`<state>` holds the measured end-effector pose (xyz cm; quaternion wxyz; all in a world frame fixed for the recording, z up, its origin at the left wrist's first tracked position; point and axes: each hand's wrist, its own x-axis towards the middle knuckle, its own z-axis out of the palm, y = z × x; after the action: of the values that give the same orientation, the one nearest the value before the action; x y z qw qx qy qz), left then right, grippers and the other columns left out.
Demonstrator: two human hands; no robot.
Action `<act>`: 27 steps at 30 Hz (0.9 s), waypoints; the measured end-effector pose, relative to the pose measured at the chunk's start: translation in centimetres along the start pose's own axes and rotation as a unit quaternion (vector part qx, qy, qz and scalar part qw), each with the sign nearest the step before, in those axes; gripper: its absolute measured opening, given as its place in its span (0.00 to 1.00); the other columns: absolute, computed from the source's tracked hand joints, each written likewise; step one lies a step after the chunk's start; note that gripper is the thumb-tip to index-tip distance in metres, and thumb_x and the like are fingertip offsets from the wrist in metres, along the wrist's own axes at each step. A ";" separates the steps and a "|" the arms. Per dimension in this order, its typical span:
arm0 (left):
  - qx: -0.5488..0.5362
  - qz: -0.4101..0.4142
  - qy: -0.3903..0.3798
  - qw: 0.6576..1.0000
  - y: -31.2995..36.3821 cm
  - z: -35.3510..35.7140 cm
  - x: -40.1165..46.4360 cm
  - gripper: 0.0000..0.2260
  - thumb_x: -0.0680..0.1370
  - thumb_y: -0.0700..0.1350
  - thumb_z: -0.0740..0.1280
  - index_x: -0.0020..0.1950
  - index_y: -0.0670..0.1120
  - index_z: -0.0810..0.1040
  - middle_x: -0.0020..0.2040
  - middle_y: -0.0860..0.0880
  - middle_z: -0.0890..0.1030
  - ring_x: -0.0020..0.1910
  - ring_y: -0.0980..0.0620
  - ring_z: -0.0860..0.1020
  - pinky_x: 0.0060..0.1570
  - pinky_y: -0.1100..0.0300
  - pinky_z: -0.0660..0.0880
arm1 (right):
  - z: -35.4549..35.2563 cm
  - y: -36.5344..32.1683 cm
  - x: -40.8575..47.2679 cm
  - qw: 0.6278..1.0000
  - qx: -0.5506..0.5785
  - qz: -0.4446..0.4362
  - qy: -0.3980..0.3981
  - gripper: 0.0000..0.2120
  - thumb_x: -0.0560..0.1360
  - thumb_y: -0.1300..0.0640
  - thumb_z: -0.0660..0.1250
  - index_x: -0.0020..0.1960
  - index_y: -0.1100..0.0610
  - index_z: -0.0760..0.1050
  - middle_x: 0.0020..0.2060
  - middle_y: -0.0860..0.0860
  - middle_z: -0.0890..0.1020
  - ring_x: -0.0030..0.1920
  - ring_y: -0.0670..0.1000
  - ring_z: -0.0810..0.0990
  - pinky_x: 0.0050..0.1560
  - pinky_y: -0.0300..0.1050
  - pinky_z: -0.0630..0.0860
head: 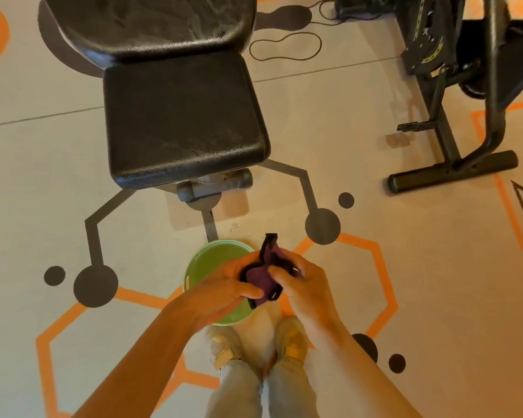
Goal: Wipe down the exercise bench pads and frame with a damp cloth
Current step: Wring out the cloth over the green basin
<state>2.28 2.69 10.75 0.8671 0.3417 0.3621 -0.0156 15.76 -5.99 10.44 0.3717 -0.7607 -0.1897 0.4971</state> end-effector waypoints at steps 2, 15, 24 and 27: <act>-0.023 -0.021 0.046 0.998 -0.6 -0.5 0.8 0.24 0.69 0.25 0.64 0.61 0.42 0.78 0.54 0.43 0.84 0.53 0.48 0.83 0.56 0.56 0.79 | -0.4 0.5 0.9 0.998 0.032 0.037 0.027 0.16 0.77 0.65 0.64 0.42 0.44 0.80 0.36 0.50 0.83 0.41 0.50 0.83 0.45 0.43 0.82; 0.188 -0.024 0.384 0.904 -4.7 -7.5 7.8 0.19 0.74 0.32 0.71 0.60 0.49 0.73 0.55 0.41 0.81 0.47 0.42 0.80 0.46 0.51 0.79 | -2.1 9.1 5.7 0.971 0.086 0.205 0.081 0.08 0.74 0.66 0.68 0.53 0.63 0.80 0.42 0.57 0.82 0.43 0.53 0.80 0.37 0.37 0.76; 0.360 0.046 0.406 0.839 -9.4 -9.8 12.1 0.16 0.78 0.31 0.63 0.41 0.51 0.83 0.45 0.49 0.81 0.37 0.53 0.75 0.32 0.72 0.67 | 0.8 16.4 9.3 0.959 -0.023 0.240 0.150 0.09 0.78 0.60 0.65 0.55 0.65 0.73 0.48 0.59 0.78 0.52 0.62 0.78 0.55 0.57 0.76; 0.424 0.039 0.392 0.816 -10.3 -10.9 13.5 0.14 0.79 0.35 0.64 0.52 0.51 0.86 0.58 0.50 0.81 0.53 0.50 0.77 0.47 0.68 0.68 | 1.5 18.1 10.3 0.960 -0.051 0.242 0.135 0.06 0.77 0.61 0.65 0.50 0.64 0.74 0.47 0.61 0.78 0.51 0.61 0.78 0.54 0.56 0.75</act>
<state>2.67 4.30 -9.33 0.4209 0.6665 0.6153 0.0017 17.37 -10.44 -9.83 0.2229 -0.8618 0.0265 0.4549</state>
